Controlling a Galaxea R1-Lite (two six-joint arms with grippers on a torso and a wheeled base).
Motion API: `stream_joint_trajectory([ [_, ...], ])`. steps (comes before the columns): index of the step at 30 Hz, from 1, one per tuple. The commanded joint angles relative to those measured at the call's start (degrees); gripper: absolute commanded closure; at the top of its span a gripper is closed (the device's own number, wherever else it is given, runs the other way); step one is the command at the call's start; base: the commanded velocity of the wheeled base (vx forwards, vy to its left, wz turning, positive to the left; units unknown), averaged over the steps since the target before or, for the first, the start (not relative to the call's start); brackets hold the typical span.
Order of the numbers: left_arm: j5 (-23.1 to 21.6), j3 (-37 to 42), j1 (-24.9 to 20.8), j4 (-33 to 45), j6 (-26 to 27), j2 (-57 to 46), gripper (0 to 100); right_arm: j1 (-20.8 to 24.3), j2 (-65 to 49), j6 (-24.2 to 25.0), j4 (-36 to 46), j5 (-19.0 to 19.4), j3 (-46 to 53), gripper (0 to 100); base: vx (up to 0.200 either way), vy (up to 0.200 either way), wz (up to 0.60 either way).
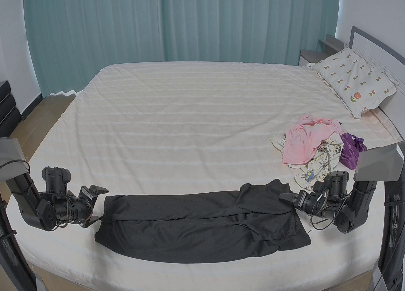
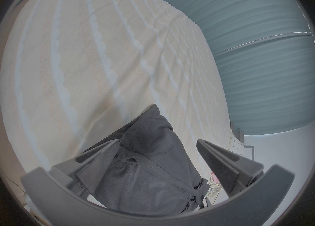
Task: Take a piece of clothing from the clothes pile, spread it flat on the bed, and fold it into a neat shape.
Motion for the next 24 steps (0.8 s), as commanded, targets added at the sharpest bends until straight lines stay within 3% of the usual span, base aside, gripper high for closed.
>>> stream_joint_trajectory([
  [1,0.0,0.6,0.0,-0.4,0.0,0.2,0,-0.3,-1.6,0.1,-0.9,-0.8,1.1,0,0.0,0.0,0.0],
  [7,0.0,1.3,0.0,-2.9,-0.2,0.2,0,0.5,-5.2,0.6,-1.4,-3.8,2.8,0,0.0,0.0,0.0],
  [17,0.1,2.4,-0.8,-3.0,-0.1,0.1,0,3.0,-7.5,2.5,-1.6,-9.3,5.8,0,-0.2,0.0,0.0],
  [21,0.0,3.3,-0.8,-3.1,0.0,-0.3,0,6.1,-7.3,13.6,-1.5,-13.7,6.2,0,-0.1,0.0,0.0],
  [24,0.0,4.9,-0.8,-4.5,0.0,-0.3,0,7.2,-7.4,16.6,-0.7,-16.0,6.5,0,0.0,0.0,0.0],
])
